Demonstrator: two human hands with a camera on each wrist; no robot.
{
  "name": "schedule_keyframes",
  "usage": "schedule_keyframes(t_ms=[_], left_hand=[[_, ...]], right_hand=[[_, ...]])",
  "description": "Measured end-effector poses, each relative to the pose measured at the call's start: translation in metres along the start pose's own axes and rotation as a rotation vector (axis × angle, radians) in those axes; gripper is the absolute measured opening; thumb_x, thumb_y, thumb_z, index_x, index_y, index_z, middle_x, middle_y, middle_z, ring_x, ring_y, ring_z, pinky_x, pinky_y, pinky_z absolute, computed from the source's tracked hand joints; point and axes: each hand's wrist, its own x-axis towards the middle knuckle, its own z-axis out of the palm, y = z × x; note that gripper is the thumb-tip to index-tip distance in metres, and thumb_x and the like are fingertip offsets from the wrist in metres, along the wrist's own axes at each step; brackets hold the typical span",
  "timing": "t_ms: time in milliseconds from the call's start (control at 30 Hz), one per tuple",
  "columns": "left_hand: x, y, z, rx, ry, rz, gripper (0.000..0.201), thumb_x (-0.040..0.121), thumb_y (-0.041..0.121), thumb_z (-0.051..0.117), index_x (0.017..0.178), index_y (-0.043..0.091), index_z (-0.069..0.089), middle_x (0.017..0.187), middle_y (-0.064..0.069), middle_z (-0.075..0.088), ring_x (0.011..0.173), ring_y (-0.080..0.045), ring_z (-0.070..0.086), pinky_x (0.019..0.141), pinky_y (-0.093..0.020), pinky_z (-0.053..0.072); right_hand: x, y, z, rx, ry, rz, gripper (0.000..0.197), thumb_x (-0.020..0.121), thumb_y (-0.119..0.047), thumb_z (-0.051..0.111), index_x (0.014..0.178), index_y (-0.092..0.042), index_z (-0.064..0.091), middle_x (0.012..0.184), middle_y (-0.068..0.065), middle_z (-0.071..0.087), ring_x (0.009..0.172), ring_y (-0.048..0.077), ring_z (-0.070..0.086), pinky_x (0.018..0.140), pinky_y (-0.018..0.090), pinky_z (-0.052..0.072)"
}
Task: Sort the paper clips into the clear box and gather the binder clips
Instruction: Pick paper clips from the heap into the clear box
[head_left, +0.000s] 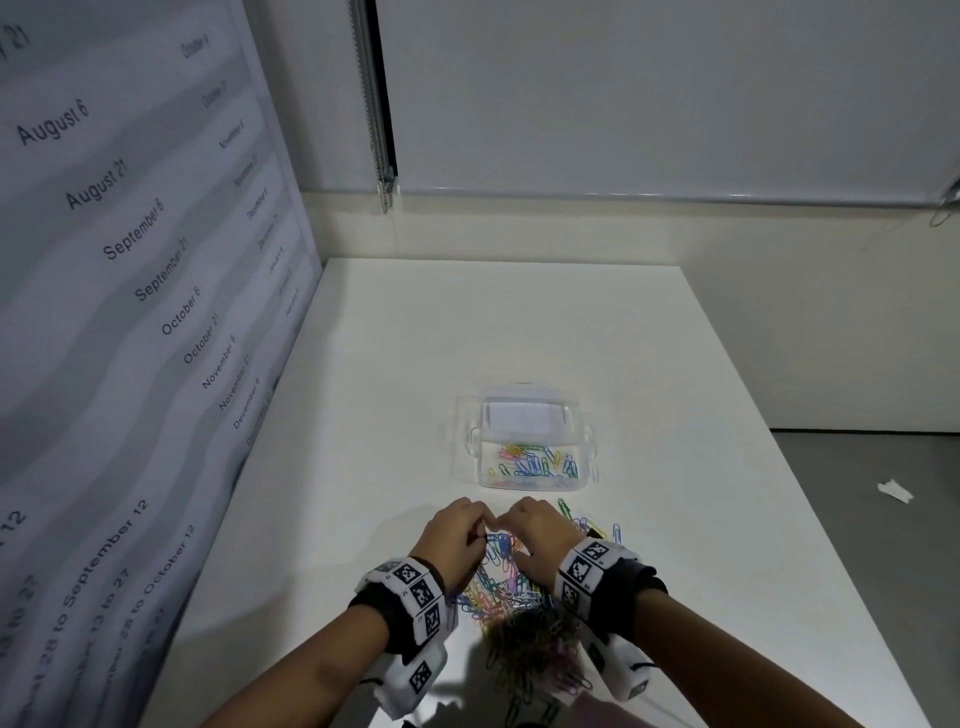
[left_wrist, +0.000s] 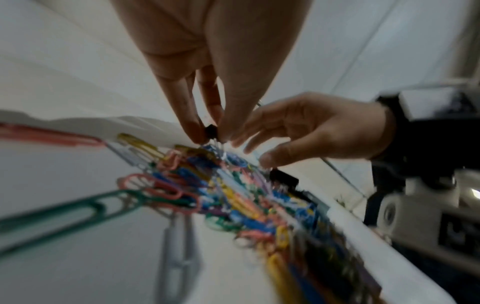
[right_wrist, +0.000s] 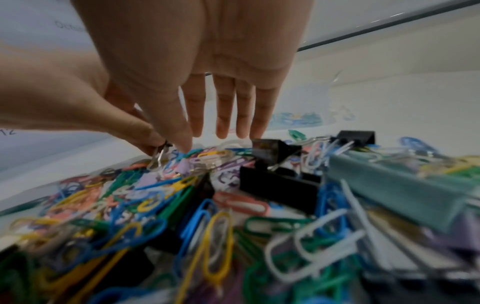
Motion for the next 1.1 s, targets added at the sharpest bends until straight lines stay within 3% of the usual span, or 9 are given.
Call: schedule_keyframes(t_ms=[133, 233, 400, 567, 667, 767, 833, 933, 1100], left_hand=[[-0.005, -0.005, -0.006, -0.228, 0.102, -0.12, 0.031, 0.072, -0.005, 0.05, 0.081, 0.021, 0.065, 0.07, 0.006, 0.052, 0.062, -0.01, 0.048, 0.061, -0.013, 0.04], [-0.006, -0.015, -0.015, -0.265, 0.135, -0.162, 0.029, 0.073, -0.006, 0.052, 0.081, 0.018, 0.066, 0.073, 0.004, 0.054, 0.064, -0.015, 0.055, 0.059, -0.015, 0.043], [-0.005, -0.033, -0.027, -0.189, 0.196, -0.186, 0.024, 0.086, 0.002, 0.048, 0.083, 0.018, 0.066, 0.073, 0.007, 0.053, 0.061, -0.008, 0.05, 0.061, -0.014, 0.04], [-0.005, -0.035, -0.034, 0.065, 0.08, -0.148, 0.02, 0.082, 0.013, 0.061, 0.1, 0.021, 0.066, 0.097, 0.001, 0.05, 0.093, -0.015, 0.048, 0.091, -0.028, 0.045], [-0.01, -0.026, -0.034, 0.225, -0.049, -0.091, 0.046, 0.073, 0.038, 0.071, 0.116, 0.031, 0.057, 0.113, 0.003, 0.045, 0.111, -0.016, 0.038, 0.097, -0.03, 0.039], [-0.016, -0.016, -0.03, 0.192, -0.212, -0.033, 0.075, 0.066, 0.041, 0.077, 0.132, 0.029, 0.043, 0.123, 0.001, 0.038, 0.117, -0.016, 0.036, 0.1, -0.031, 0.039], [-0.019, -0.012, -0.024, 0.206, -0.291, -0.011, 0.088, 0.065, 0.037, 0.08, 0.139, 0.025, 0.033, 0.126, -0.002, 0.035, 0.118, -0.018, 0.038, 0.099, -0.031, 0.041], [-0.019, -0.013, -0.01, 0.252, -0.308, -0.024, 0.092, 0.065, 0.038, 0.081, 0.14, 0.022, 0.03, 0.126, -0.003, 0.034, 0.116, -0.019, 0.041, 0.098, -0.029, 0.041], [-0.015, -0.014, 0.006, 0.207, -0.18, -0.081, 0.058, 0.076, 0.032, 0.071, 0.127, 0.019, 0.045, 0.121, -0.004, 0.037, 0.112, -0.02, 0.041, 0.096, -0.028, 0.041]], right_hand=[[0.006, -0.003, 0.003, -0.054, -0.031, 0.017, 0.04, 0.088, -0.021, 0.053, 0.128, -0.018, 0.052, 0.126, 0.008, 0.046, 0.117, 0.025, 0.043, 0.098, 0.032, 0.037], [0.007, -0.003, 0.001, -0.031, -0.042, 0.047, 0.026, 0.085, -0.016, 0.056, 0.111, -0.013, 0.061, 0.118, 0.009, 0.05, 0.11, 0.025, 0.05, 0.091, 0.03, 0.041], [0.007, 0.005, -0.007, 0.115, 0.046, 0.133, 0.014, 0.081, -0.011, 0.058, 0.089, -0.013, 0.069, 0.102, 0.005, 0.068, 0.093, 0.019, 0.062, 0.078, 0.021, 0.043], [0.008, 0.017, -0.032, 0.218, 0.172, 0.177, 0.013, 0.082, -0.007, 0.06, 0.084, -0.011, 0.072, 0.092, 0.004, 0.071, 0.078, 0.008, 0.056, 0.071, 0.017, 0.043], [0.011, 0.022, -0.055, 0.276, 0.26, 0.21, 0.011, 0.082, -0.009, 0.062, 0.082, -0.016, 0.07, 0.085, 0.001, 0.068, 0.077, 0.011, 0.059, 0.073, 0.019, 0.049], [0.018, 0.027, -0.074, 0.35, 0.389, 0.246, 0.013, 0.082, -0.008, 0.06, 0.08, -0.017, 0.069, 0.078, -0.003, 0.064, 0.073, 0.013, 0.059, 0.068, 0.021, 0.047], [0.022, 0.029, -0.079, 0.391, 0.45, 0.272, 0.015, 0.082, -0.007, 0.059, 0.081, -0.018, 0.069, 0.081, -0.002, 0.065, 0.074, 0.013, 0.057, 0.068, 0.018, 0.042], [0.024, 0.027, -0.074, 0.384, 0.422, 0.298, 0.016, 0.083, -0.011, 0.062, 0.097, -0.014, 0.07, 0.102, 0.003, 0.068, 0.079, 0.012, 0.055, 0.072, 0.019, 0.041], [0.019, 0.014, -0.043, 0.21, 0.224, 0.214, 0.024, 0.081, -0.009, 0.062, 0.103, -0.018, 0.067, 0.117, 0.001, 0.06, 0.104, 0.019, 0.058, 0.094, 0.027, 0.047]])
